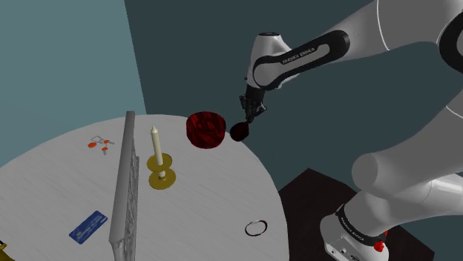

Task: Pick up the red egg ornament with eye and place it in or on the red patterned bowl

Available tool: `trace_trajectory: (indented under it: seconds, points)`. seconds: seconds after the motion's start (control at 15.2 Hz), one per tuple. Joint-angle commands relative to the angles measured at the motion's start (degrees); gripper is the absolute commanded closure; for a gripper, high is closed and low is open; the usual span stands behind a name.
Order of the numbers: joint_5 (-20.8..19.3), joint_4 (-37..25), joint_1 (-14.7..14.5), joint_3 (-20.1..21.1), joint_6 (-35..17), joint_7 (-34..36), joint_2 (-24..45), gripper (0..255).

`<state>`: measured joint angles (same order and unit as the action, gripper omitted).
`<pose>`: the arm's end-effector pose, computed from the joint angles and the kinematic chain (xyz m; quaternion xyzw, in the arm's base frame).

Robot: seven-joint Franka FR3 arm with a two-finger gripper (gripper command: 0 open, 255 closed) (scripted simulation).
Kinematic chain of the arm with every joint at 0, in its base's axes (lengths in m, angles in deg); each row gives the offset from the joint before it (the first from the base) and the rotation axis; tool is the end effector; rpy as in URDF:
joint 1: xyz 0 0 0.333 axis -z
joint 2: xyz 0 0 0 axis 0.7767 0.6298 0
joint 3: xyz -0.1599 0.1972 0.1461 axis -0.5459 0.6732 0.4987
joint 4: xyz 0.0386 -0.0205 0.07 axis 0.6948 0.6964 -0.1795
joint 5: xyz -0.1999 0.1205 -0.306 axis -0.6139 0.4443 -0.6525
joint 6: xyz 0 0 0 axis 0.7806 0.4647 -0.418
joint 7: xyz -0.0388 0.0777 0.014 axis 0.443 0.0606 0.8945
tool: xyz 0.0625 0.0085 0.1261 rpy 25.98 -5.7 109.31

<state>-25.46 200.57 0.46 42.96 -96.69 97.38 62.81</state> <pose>0.5200 0.0276 0.3043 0.7528 -0.6580 0.0173 0.0084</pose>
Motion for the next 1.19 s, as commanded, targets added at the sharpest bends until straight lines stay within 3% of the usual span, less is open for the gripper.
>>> trace_trajectory:
  seconds: [0.0,0.33,0.46,0.79,1.12]
  points:
    - [-2.26,-1.34,0.85,-0.77,1.02,-2.04,-2.32,255]
    - [1.00,-2.92,1.44,-0.54,4.07,-4.60,-5.19,255]
    - [-4.51,-7.23,0.50,1.40,5.90,1.14,0.25,255]
    - [-16.63,-19.49,-8.57,0.26,12.37,12.90,13.70,255]
    - [-23.98,-33.90,-20.46,-3.50,19.75,19.25,24.97,255]
